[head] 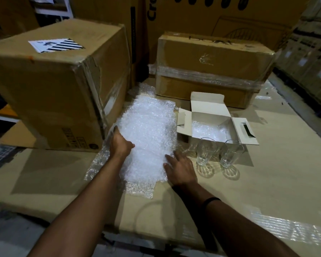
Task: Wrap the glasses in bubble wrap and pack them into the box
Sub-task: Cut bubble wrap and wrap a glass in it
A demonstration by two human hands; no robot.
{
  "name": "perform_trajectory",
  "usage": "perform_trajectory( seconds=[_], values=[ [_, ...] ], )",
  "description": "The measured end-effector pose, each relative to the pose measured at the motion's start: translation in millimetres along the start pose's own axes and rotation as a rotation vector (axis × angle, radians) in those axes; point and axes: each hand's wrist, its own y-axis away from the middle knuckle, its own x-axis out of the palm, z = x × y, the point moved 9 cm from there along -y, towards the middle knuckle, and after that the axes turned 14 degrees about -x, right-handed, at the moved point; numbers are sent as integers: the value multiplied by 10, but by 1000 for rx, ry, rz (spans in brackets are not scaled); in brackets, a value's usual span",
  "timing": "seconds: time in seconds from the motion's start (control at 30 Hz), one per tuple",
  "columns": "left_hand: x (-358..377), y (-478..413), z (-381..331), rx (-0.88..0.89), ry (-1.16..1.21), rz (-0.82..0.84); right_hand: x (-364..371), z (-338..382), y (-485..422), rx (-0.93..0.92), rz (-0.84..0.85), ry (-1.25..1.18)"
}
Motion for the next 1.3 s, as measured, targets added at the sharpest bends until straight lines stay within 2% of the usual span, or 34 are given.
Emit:
perform_trajectory(
  seconds=[0.07, 0.13, 0.2, 0.27, 0.3, 0.37, 0.47, 0.63, 0.7, 0.77, 0.87, 0.93, 0.97, 1.0, 1.07, 1.1, 1.2, 1.23, 1.3],
  values=[
    [17, 2, -45, 32, 1, 10, -59, 14, 23, 22, -34, -33],
    [-20, 14, -86, 111, -15, -43, -221, 84, 60, 5, -148, -34],
    [-26, 29, -96, 180, -73, -85, -362, 372, 77, -206, -261, 40],
    [-41, 104, -143, 235, -115, -113, -306, 666, 22, -425, -226, 104],
    [-49, 128, -163, 257, -108, -113, -217, 729, -43, -456, -157, 126],
    [-62, 175, -192, 302, -67, -93, -99, 766, -177, -421, -54, 112],
    [-180, 271, -191, 353, 44, -106, -183, 782, -277, -400, -118, 9],
    [-423, 582, -87, 486, 205, -262, -461, 436, -383, -22, -324, -574],
    [-392, 607, -19, 466, 204, -248, -505, 324, -454, 94, -350, -717],
    [-293, 594, 2, 450, 80, -182, -487, 262, -509, 167, -328, -841],
    [-54, 499, 79, 392, -403, -58, -460, 164, -508, 256, -360, -968],
    [7, 441, 144, 356, -646, -51, -471, 134, -481, 295, -408, -1064],
    [7, 432, 130, 374, -686, -80, -514, 138, -471, 276, -422, -1065],
    [-2, 455, 71, 414, -672, -116, -567, 164, -469, 222, -419, -1028],
    [-61, 513, -36, 427, -460, -148, -632, 251, -452, 74, -362, -892],
    [-89, 495, -51, 368, -275, -106, -622, 293, -436, 14, -316, -819],
    [70, 296, 125, -82, 250, 220, -527, 391, -396, -134, -189, -629],
    [130, 227, 178, -173, 321, 286, -488, 446, -381, -191, -137, -567],
    [132, 128, 216, -201, 298, 272, -365, 526, -347, -283, -11, -475]
  ],
)
